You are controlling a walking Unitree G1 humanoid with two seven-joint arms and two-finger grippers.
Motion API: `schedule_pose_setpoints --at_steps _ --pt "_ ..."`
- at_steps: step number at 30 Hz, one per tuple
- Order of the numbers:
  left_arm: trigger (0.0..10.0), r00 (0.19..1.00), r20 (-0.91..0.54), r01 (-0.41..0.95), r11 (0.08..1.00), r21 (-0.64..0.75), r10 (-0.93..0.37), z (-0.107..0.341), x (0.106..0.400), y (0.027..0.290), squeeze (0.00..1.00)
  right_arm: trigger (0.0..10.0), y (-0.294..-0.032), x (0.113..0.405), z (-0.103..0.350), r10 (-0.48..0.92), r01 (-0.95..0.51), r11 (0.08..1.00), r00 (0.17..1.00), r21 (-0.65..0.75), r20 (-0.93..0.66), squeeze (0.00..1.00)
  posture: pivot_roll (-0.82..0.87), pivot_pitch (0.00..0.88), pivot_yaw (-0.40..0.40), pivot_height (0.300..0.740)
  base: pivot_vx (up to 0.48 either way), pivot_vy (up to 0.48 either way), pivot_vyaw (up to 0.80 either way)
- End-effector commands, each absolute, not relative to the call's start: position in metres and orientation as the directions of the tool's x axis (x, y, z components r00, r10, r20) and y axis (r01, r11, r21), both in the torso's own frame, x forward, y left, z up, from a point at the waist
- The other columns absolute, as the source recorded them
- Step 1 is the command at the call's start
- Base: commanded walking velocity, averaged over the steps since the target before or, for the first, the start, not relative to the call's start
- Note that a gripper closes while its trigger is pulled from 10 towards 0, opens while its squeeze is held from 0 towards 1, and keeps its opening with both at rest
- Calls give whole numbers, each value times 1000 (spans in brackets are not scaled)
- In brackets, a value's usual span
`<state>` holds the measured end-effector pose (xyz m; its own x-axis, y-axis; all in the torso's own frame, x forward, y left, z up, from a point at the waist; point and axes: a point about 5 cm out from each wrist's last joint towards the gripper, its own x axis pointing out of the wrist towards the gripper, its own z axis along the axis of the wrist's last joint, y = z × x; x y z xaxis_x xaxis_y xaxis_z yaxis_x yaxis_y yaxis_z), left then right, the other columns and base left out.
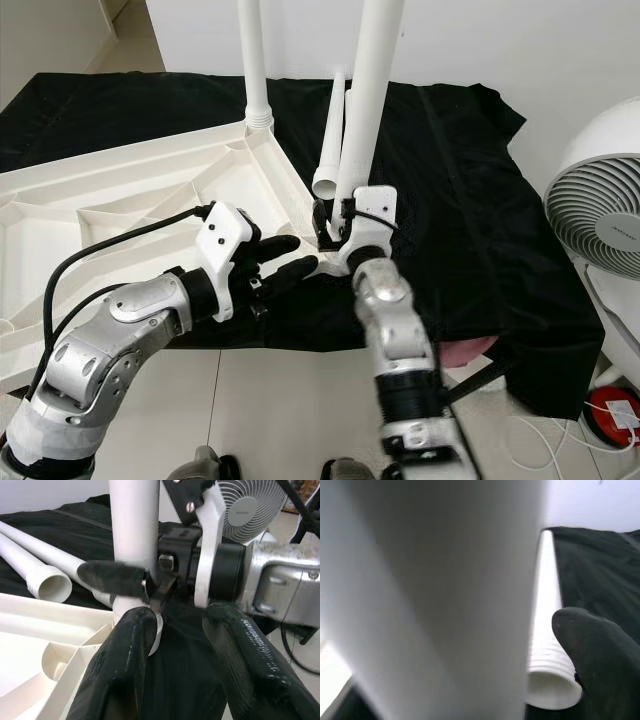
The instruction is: Building children table
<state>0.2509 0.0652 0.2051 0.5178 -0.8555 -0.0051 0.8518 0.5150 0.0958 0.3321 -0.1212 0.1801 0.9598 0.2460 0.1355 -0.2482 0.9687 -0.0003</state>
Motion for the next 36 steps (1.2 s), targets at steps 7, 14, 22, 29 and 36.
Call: schedule_pose_setpoints --at_steps 7,14,22,29,36 --pt "10000 514 -7 854 510 99 -858 206 249 65 0 10000 -117 336 175 560 -550 826 826 -122 60 0 -51 99 15 740 0 0 0" --pt "10000 513 -6 855 510 100 -858 207 249 65 0 10000 -117 337 171 676 -665 728 737 -170 10 0 -49 98 18 740 0 0 0" --pt "10000 504 -11 860 500 103 -864 207 248 64 0 0 -128 341 164 764 -761 614 640 -209 -82 0 -44 89 24 740 0 0 0" --pt "10000 498 -13 863 495 103 -867 207 247 64 0 0 -135 343 159 767 -770 615 634 -170 -101 0 -44 89 24 740 0 0 0" --pt "10000 497 -15 864 493 101 -868 206 246 63 0 4824 -133 341 155 740 -740 660 670 -127 -58 0 -38 77 17 740 0 0 0"
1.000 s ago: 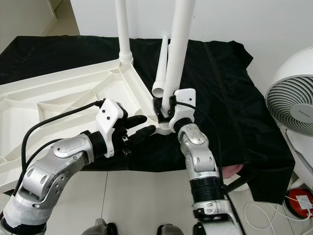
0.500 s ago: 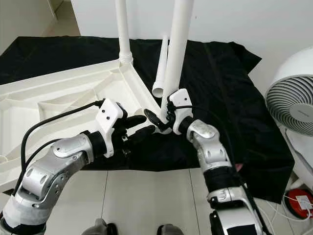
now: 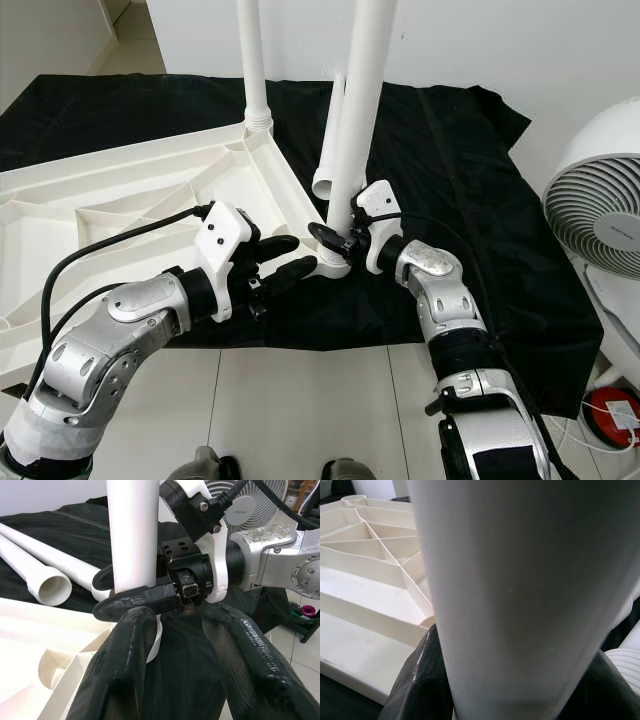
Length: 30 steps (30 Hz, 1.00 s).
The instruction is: Building children table
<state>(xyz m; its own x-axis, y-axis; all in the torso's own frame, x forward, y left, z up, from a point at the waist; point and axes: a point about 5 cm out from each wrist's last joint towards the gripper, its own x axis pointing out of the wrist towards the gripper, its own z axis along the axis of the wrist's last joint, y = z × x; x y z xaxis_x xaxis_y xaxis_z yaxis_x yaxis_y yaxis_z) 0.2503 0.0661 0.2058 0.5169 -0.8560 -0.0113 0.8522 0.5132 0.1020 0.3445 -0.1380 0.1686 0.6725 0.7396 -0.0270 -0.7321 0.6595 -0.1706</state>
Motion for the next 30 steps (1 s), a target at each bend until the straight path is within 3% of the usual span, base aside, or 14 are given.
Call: schedule_pose_setpoints --at_steps 1,2,17,24,30 --pt "10000 497 -15 864 493 101 -868 206 246 63 0 4824 -133 341 155 740 -740 660 670 -127 -58 0 -38 77 17 740 0 0 0" --pt "10000 495 -14 865 491 101 -869 206 245 63 0 10000 -133 342 155 690 -689 715 723 -115 -43 0 -38 77 17 740 0 0 0" --pt "10000 487 -15 870 483 101 -873 204 245 61 0 10000 -127 340 157 530 -529 847 848 -54 7 0 -44 63 11 740 0 0 0" --pt "10000 483 -15 872 479 100 -875 204 245 60 0 10000 -128 338 159 368 -368 930 929 -13 29 0 -50 57 10 740 0 0 0" --pt "10000 483 -14 872 480 98 -875 204 244 60 0 10000 -111 326 161 182 -184 982 982 41 51 0 -47 61 5 740 0 0 0"
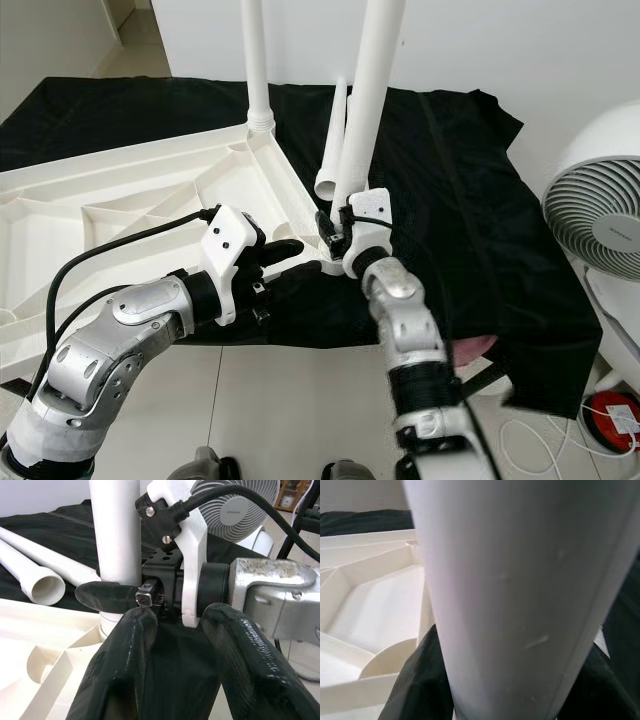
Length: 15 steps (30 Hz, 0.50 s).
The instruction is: Building children table
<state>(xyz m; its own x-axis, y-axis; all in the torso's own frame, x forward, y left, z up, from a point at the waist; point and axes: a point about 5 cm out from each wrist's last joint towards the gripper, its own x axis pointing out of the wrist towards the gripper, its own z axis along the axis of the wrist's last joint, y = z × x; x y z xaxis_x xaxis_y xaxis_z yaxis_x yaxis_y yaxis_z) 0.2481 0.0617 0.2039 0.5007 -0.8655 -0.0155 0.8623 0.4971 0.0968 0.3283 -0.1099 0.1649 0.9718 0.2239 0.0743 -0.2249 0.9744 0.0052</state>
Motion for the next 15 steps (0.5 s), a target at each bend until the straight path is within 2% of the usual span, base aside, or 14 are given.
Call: schedule_pose_setpoints --at_steps 1,6,10,15 --pt "10000 483 -14 872 480 98 -875 204 244 60 0 10000 -111 326 161 182 -184 982 982 41 51 0 -47 61 5 740 0 0 0" --pt "10000 485 -13 871 482 96 -874 203 244 59 0 10000 -104 319 163 38 -41 997 998 65 46 0 -44 64 0 740 0 0 0" --pt "10000 489 -11 869 485 97 -872 204 244 60 0 10000 -92 314 164 64 -68 995 997 80 44 0 -40 63 -4 740 0 0 0" --pt "10000 490 -11 868 487 97 -872 204 244 60 0 10000 -93 313 165 56 -59 995 998 81 43 0 -41 63 -5 740 0 0 0"
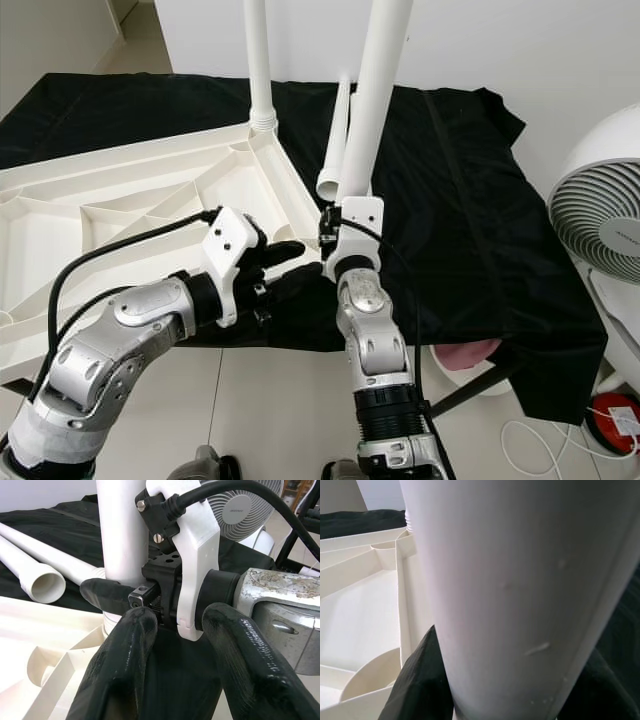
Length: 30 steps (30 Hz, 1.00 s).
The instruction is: Building children table
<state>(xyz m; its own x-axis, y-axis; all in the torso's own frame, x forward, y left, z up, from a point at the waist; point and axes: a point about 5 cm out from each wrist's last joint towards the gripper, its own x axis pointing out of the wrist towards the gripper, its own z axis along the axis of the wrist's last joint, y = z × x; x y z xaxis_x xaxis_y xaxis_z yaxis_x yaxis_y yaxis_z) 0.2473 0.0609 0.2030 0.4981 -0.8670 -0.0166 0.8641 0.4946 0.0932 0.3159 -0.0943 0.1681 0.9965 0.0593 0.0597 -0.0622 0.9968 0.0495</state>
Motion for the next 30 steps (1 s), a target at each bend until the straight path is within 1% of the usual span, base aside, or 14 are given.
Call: schedule_pose_setpoints --at_steps 1,5,6,8,9,19,20,22,23,24,25,27,30 --pt "10000 491 -11 868 487 98 -871 204 244 60 0 10000 -95 314 166 46 -50 996 998 77 47 0 -41 63 -5 740 0 0 0" --pt "10000 499 -8 862 496 100 -866 204 247 62 0 10000 -103 319 168 18 -21 998 998 62 53 0 -41 63 -5 740 0 0 0" --pt "10000 502 -8 861 498 102 -865 205 247 62 0 10000 -106 320 170 11 -15 998 998 59 58 922 -41 68 4 740 0 0 0" --pt "10000 502 -8 861 498 102 -865 205 247 62 0 10000 -106 320 170 11 -15 998 998 59 58 922 -41 68 4 740 0 0 0" --pt "10000 504 -6 860 500 104 -864 206 248 63 0 10000 -108 321 172 11 -15 998 998 54 70 1000 -41 68 4 740 0 0 0" --pt "10000 508 -11 857 504 103 -861 204 248 65 0 10000 -111 321 173 34 -38 998 996 42 83 1000 -34 73 6 740 0 0 0" --pt "10000 506 -16 859 502 102 -862 203 247 65 0 10000 -111 321 172 81 -84 996 994 37 79 643 -34 73 6 740 0 0 0" --pt "10000 506 -16 859 502 102 -862 203 247 65 0 10000 -111 321 172 81 -84 996 994 37 79 643 -34 73 6 740 0 0 0" --pt "10000 505 -20 860 500 102 -863 203 247 66 0 10000 -110 321 171 130 -132 991 989 28 78 0 -29 72 14 740 0 0 0" --pt "10000 505 -20 860 500 102 -863 203 247 66 0 10000 -110 321 171 130 -132 991 989 28 78 0 -29 72 14 740 0 0 0" --pt "10000 501 -26 862 496 103 -865 202 246 67 0 10000 -111 322 168 200 -200 980 977 3 73 0 -29 74 14 740 0 0 0" --pt "10000 501 -26 862 496 103 -865 202 246 67 0 10000 -111 322 168 200 -200 980 977 3 73 0 -29 74 14 740 0 0 0" --pt "10000 495 -32 866 490 103 -868 201 245 67 0 10000 -123 325 162 303 -300 953 951 -51 62 0 -25 73 14 740 0 0 0"
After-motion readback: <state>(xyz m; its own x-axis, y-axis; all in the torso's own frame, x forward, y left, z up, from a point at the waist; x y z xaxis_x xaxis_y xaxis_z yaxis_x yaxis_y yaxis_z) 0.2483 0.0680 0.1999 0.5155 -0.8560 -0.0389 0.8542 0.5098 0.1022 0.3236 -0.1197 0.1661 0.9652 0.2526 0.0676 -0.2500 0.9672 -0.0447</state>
